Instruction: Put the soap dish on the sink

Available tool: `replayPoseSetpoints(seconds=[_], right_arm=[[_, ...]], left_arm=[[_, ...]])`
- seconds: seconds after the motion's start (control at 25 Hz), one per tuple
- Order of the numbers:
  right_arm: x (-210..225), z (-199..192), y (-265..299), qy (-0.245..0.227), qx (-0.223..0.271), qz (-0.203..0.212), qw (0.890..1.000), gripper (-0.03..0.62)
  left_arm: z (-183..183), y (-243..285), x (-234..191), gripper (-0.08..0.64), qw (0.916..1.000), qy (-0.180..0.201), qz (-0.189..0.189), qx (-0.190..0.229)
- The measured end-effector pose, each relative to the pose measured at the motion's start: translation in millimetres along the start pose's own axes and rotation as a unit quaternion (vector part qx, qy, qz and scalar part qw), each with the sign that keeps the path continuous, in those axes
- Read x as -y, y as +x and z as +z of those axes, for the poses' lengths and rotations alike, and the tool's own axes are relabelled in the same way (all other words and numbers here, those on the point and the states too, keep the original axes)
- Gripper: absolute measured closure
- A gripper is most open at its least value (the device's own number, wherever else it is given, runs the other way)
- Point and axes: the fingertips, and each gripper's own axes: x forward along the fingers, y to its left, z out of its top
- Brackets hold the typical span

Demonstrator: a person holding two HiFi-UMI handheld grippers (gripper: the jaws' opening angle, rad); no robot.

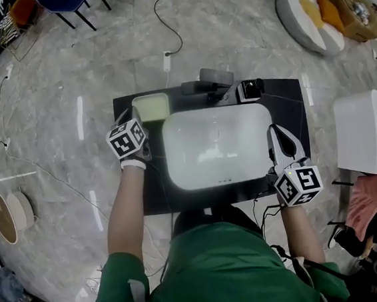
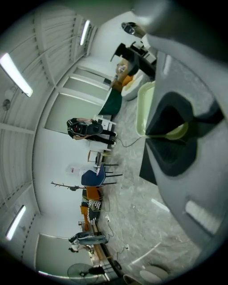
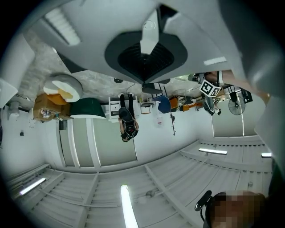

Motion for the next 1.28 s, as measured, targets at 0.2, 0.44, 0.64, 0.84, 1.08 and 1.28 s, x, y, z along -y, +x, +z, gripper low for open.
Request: replayPoseSetpoints(seconds=[0.2, 0.44, 0.64, 0.84, 1.08, 1.28], right_arm=[[8.4, -11.0, 3.7, -0.005, -0.016, -0.009, 1.0, 0.594], [14.9, -14.5, 3.9, -0.001, -0.022, -0.019, 1.0, 0.594], [15.6, -15.2, 5.4, 0.003, -0.023, -0.021, 1.0, 0.594], [14.6, -12.3, 2.4, 0.002, -0.014, -0.019, 1.0, 0.594], [8.1, 2.1, -2.9, -0.001, 0.004, -0.003, 1.0, 0.594], [-9.0, 21.1, -10.2, -0.009, 0.029, 0.018, 0.999, 0.594]], left_arm=[[-19.3, 30.6, -14.2, 0.541, 0.9995, 0.006, 0.02, -0.025], [-24.0, 51.6, -23.3, 0.54, 0.9977, 0.038, 0.039, -0.04], [-35.2, 57.3, -34.3, 0.461, 0.9928, 0.056, 0.079, -0.071], [-19.6, 35.5, -40.0, 0.443, 0.9946, 0.046, 0.086, -0.035], [11.8, -18.7, -16.3, 0.445, 0.9968, 0.042, 0.064, 0.022], [44.6, -83.6, 22.9, 0.47, 0.9952, 0.055, 0.021, 0.078]])
